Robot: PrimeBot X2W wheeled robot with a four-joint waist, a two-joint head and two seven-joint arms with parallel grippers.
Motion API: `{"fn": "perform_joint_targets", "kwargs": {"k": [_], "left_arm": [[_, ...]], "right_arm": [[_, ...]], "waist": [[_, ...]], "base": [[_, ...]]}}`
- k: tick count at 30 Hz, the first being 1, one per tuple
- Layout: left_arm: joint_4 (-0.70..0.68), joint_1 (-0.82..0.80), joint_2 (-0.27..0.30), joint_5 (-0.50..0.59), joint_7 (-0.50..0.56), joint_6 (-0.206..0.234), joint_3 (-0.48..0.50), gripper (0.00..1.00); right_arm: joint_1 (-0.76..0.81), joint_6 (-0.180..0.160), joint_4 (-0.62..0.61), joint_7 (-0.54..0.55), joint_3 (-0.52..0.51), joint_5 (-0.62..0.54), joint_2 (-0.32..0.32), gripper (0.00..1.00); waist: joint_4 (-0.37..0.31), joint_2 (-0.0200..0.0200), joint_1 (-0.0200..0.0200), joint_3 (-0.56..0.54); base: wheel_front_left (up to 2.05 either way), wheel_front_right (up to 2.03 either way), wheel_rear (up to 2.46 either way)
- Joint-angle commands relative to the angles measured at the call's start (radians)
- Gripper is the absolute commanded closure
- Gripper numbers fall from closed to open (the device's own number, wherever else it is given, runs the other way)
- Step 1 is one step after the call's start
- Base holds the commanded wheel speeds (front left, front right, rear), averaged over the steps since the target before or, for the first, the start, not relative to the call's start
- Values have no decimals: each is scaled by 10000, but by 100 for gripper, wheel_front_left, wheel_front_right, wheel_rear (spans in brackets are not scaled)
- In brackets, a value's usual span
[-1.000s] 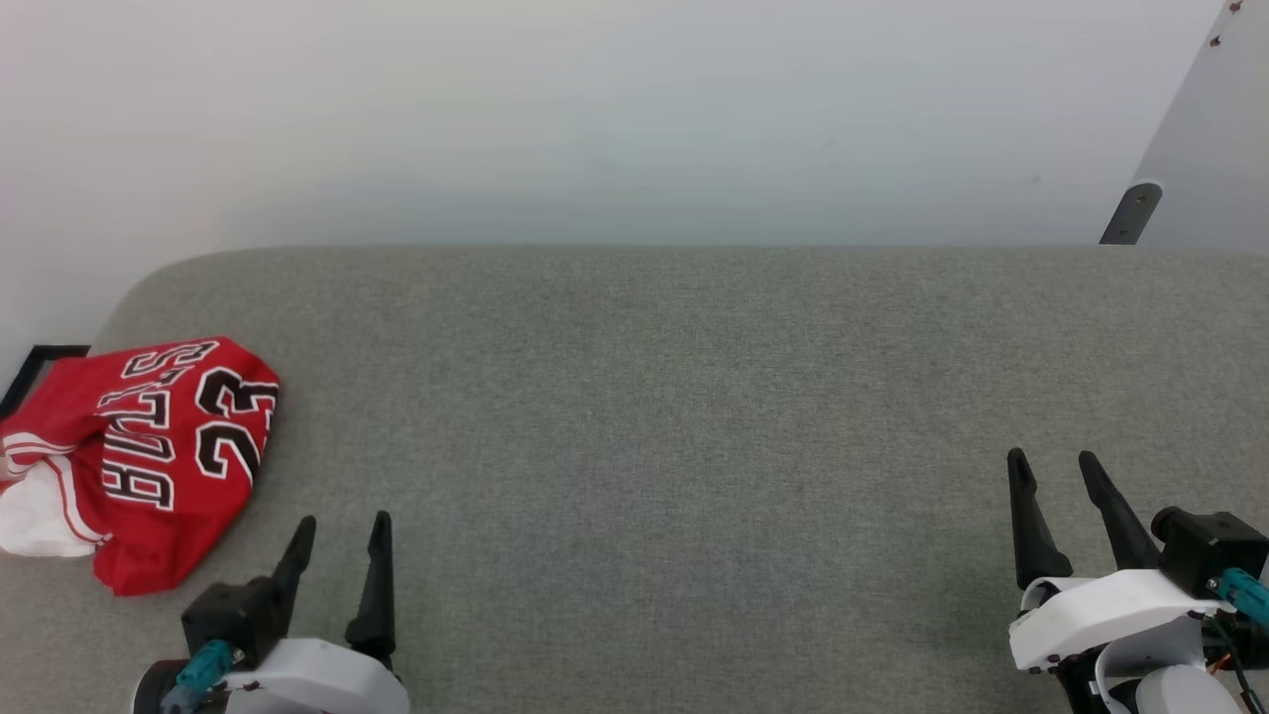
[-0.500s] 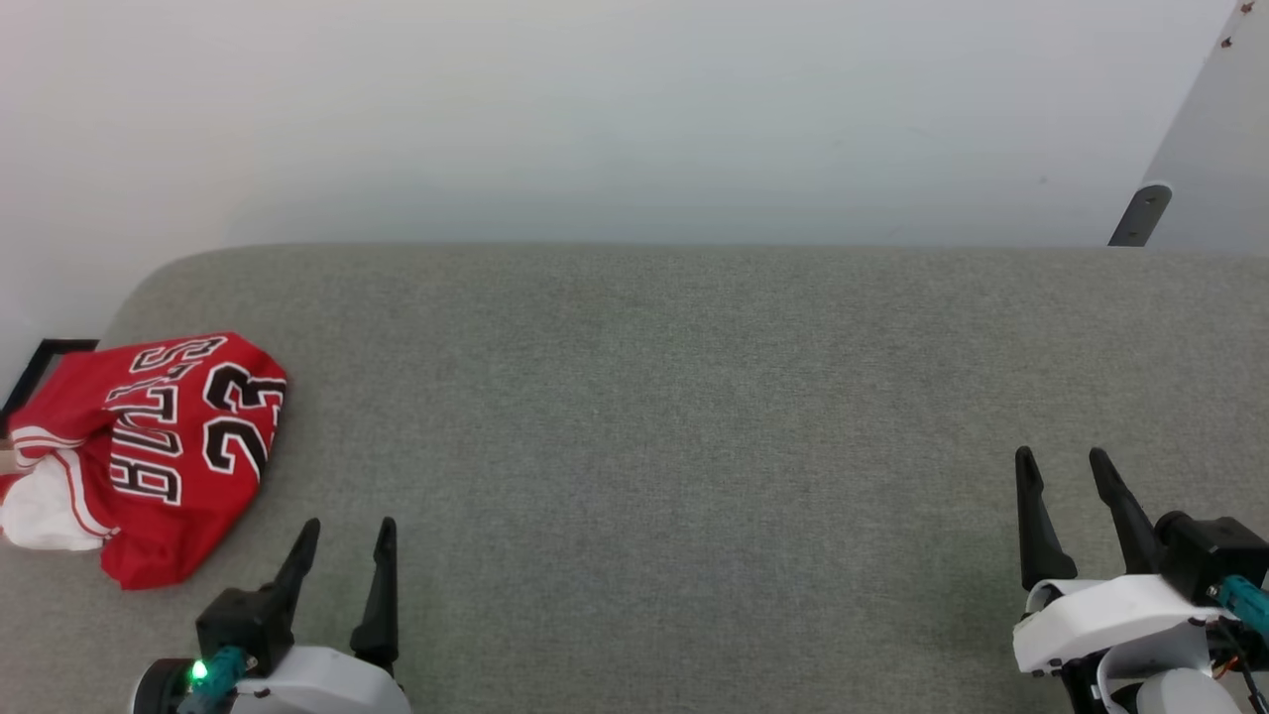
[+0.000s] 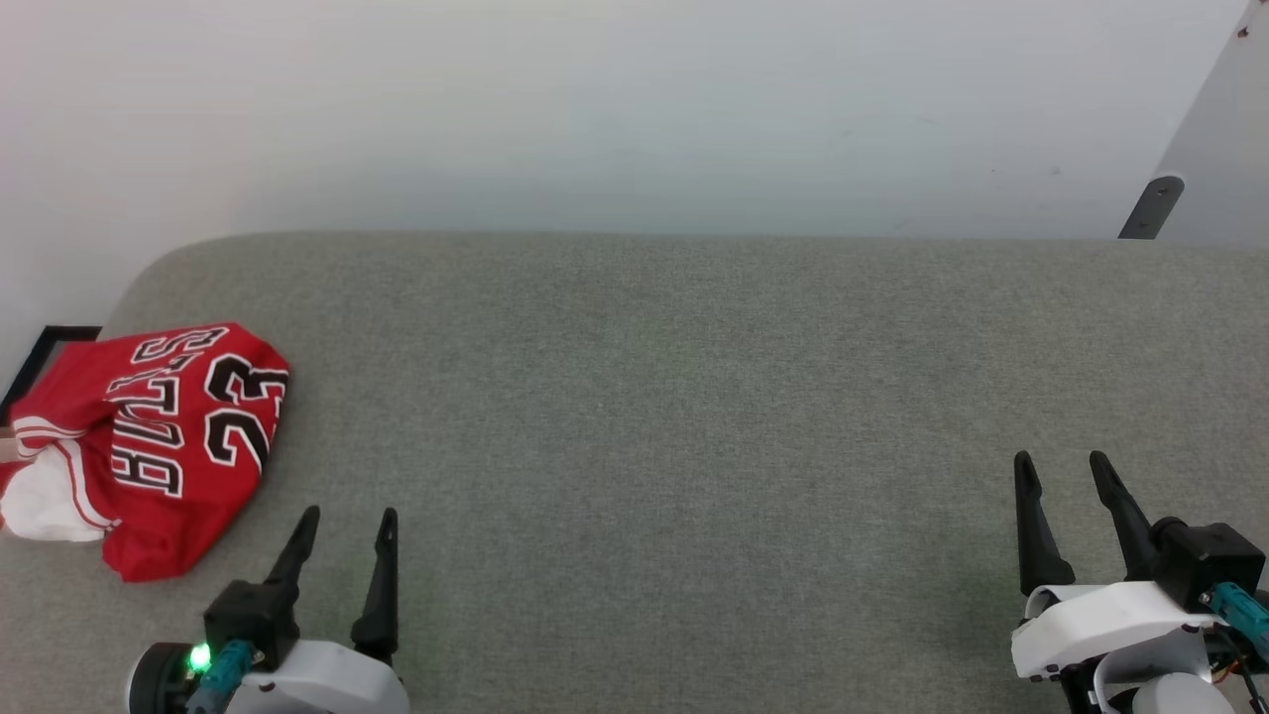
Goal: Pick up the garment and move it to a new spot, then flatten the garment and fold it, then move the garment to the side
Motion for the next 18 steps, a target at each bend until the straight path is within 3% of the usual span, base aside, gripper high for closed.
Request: {"fn": "perform_joint_targets", "kwargs": {"k": [1,11,18], "left_arm": [[1,-64,-14,-22,-12,-31,31,0],[55,-78,-88,-100,-11,-76,-35,0],[63,21,-277,-137,-11,-60,-57,0]], "right_arm": [[-75,7,5,-54,-18,-34,25,0],[62,8,99,-52,0,-103,37,0],[200,8,95,-52,324,24,55,0]], "waist": [[6,-1,0,2],[235,-1,0,-81],[1255,-1,0,-142]], "base": [[0,0,0],[0,0,0],[0,0,0]]}}
